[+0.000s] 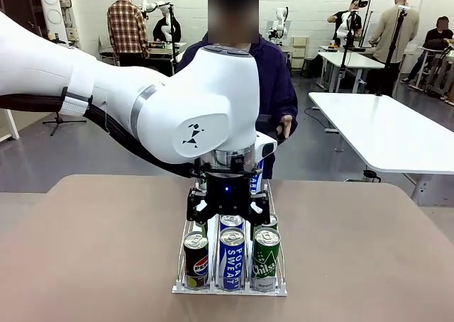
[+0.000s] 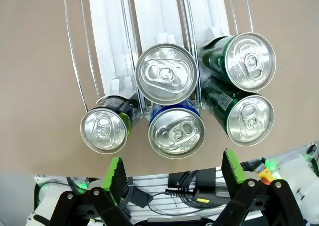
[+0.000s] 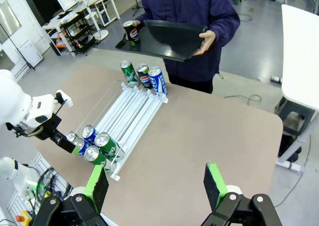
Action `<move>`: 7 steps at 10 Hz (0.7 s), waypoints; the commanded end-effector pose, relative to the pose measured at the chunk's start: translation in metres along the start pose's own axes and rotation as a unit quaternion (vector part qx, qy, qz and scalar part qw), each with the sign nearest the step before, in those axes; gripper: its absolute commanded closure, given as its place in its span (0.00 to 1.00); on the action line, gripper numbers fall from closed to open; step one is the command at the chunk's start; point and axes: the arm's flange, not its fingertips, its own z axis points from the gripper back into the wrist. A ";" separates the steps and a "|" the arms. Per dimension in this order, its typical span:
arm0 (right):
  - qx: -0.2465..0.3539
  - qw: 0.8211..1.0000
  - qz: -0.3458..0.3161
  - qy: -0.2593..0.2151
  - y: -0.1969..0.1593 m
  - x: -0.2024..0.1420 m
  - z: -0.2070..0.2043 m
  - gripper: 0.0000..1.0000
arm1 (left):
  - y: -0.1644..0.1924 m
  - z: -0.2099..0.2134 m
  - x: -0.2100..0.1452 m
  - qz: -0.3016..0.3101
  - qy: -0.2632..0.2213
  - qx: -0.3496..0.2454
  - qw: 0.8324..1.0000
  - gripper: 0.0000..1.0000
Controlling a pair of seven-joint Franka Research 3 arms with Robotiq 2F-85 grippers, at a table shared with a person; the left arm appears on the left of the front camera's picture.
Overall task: Retrieve and hand over the desired beverage to the person.
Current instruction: Pick up another can of the same type that the person held from the Automatic Can Dispenser.
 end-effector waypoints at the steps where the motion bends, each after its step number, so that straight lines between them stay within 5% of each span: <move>1: 0.011 1.000 0.001 -0.003 0.000 0.000 -0.002 0.00 | -0.002 -0.009 -0.001 0.025 0.005 -0.002 1.000 0.00; 7: 0.011 1.000 0.001 -0.003 0.000 0.000 -0.002 0.00 | -0.005 -0.023 0.014 0.032 0.009 0.005 0.999 0.00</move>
